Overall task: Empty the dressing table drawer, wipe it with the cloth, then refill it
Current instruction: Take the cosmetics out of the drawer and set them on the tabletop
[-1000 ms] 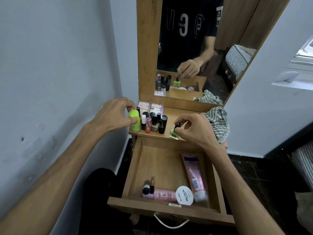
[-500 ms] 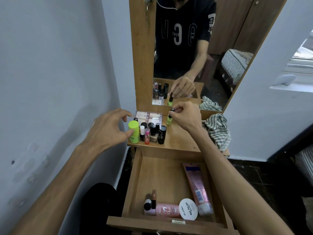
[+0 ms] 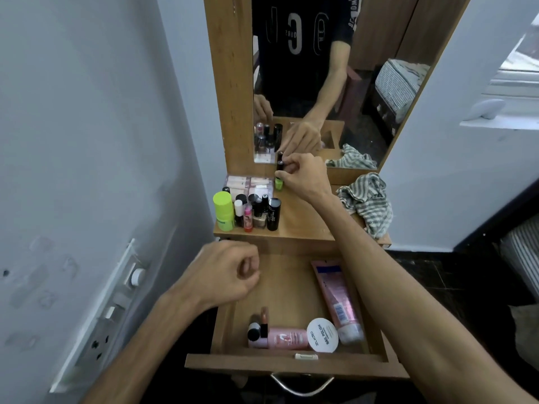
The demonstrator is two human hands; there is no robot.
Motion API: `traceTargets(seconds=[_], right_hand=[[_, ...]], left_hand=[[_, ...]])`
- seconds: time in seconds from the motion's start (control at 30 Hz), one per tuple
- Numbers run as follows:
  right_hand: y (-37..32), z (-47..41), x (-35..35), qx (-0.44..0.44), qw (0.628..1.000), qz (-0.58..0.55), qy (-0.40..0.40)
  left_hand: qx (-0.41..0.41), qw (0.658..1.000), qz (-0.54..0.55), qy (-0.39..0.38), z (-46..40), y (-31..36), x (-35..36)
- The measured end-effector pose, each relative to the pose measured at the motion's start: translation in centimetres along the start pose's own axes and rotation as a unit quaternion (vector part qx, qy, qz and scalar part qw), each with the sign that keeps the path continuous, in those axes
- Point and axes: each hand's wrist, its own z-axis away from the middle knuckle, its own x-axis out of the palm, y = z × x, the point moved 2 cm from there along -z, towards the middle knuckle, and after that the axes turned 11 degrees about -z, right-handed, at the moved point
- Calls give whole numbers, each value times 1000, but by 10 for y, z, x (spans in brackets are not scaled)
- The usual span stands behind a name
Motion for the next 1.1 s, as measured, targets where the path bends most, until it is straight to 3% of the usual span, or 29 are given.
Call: traceTargets(seconds=[0.17, 0.27, 0.37, 0.47, 0.57, 0.73, 1.1], right_hand=[[1, 55, -26, -15, 998, -24, 51], [6, 108, -44, -15, 998, -26, 49], [13, 153, -44, 13, 994, 21, -110], [20, 193, -18, 36, 950, 73, -302], [20, 219, 9, 39, 912, 72, -402], [18, 231, 38, 25, 907, 114, -406], [23, 222, 48, -10, 928, 64, -367]], left_hand=[[3, 988, -13, -154, 23, 10, 30], [14, 979, -25, -202, 32, 15, 41], [21, 975, -52, -216, 35, 17, 49], [22, 971, -59, -231, 32, 19, 53], [21, 968, -52, -247, 30, 21, 53], [19, 972, -32, -233, 33, 20, 53], [26, 984, -37, -174, 39, 16, 60]])
